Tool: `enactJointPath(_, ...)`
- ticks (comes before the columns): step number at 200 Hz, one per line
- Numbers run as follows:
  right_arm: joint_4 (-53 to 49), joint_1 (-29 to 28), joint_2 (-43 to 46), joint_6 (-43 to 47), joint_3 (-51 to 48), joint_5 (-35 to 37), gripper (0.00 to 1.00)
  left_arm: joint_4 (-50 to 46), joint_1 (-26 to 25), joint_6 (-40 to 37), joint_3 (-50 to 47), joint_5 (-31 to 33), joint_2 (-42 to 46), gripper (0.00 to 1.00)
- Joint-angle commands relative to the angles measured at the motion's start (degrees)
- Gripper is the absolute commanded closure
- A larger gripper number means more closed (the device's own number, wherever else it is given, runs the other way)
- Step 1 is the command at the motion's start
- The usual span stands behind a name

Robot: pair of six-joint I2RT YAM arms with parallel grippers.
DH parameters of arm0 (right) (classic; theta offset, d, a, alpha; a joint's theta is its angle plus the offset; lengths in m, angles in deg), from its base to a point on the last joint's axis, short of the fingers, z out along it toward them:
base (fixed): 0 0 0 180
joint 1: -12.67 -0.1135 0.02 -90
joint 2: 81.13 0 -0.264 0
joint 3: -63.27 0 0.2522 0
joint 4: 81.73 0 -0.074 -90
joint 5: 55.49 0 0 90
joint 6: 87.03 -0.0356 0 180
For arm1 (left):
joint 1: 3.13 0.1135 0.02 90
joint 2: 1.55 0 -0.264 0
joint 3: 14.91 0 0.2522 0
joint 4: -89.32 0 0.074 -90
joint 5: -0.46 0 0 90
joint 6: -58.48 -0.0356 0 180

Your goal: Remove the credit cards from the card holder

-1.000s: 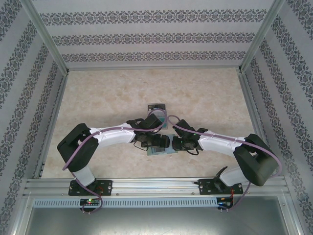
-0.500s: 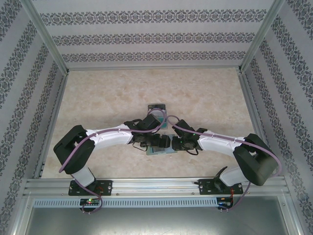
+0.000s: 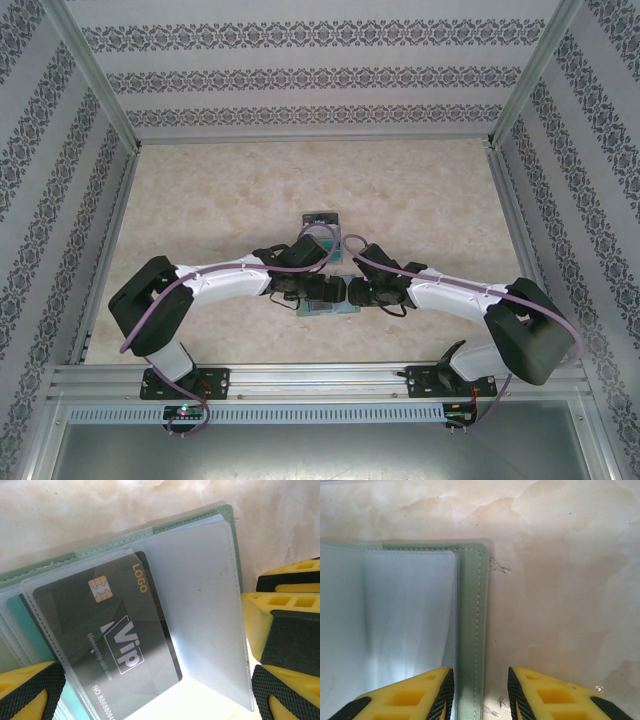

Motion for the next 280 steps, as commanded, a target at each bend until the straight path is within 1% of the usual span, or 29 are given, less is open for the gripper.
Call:
enactJointPath(1, -1.6, 0.1, 2.3, -0.1, -0.1, 1.9, 0.61, -0.1, -0.8, 0.3, -0.7, 1.2, 3.3, 0.02)
enactJointPath(51, -4.6, 1.4, 6.6, 0.9, 1.6, 3.9, 0.56, -3.6, -0.7, -0.6, 1.1, 2.1, 5.7, 0.02)
enactJointPath(77, -5.1, 1.8, 8.4, 1.0, 2.7, 3.7, 0.57, -5.1, -0.5, -1.0, 0.5, 3.8, 6.7, 0.02)
enactJointPath(109, -4.8, 1.6, 9.4, 0.7, 4.3, 2.3, 0.58, -4.3, 0.6, 0.0, -1.9, 5.6, 8.6, 0.08)
enactJointPath(129, -4.5, 1.2, 9.5, 0.8, 5.6, 1.4, 0.58, -4.4, 1.7, 0.7, -3.4, 6.7, 9.8, 0.20)
enactJointPath(143, -4.0, 0.7, 9.7, 0.8, 6.4, 0.7, 0.59, -4.8, 2.4, 1.0, -4.4, 7.2, 10.0, 0.31)
enactJointPath(160, -2.2, 0.0, 9.9, 0.6, 7.2, -0.7, 0.63, -5.1, 2.9, 1.0, -5.1, 7.7, 9.7, 0.51)
enactJointPath(178, 0.6, -0.9, 9.2, -0.1, 8.1, -3.2, 0.72, -4.7, 3.1, 1.4, -5.8, 7.9, 8.6, 0.72)
enactJointPath(184, 1.6, -1.3, 8.5, -0.3, 8.5, -4.3, 0.73, -4.5, 3.1, 1.5, -5.9, 7.9, 8.1, 0.78)
enactJointPath(194, 2.1, -2.1, 7.0, -0.5, 9.5, -5.9, 0.76, -4.1, 3.2, 1.6, -6.0, 7.7, 7.3, 0.84)
enactJointPath(222, 3.3, -4.3, 1.3, -0.9, 12.8, -9.2, 0.79, -2.4, 3.2, 1.8, -6.0, 6.7, 5.2, 0.86)
enactJointPath(246, 4.2, -5.2, -3.9, -1.6, 14.6, -11.8, 0.79, -2.6, 3.1, 2.0, -5.7, 6.7, 3.8, 0.87)
enactJointPath(280, 6.3, -4.8, -8.4, -4.3, 12.2, -12.6, 0.79, -2.4, 3.1, 2.3, -6.7, 6.7, 3.0, 0.88)
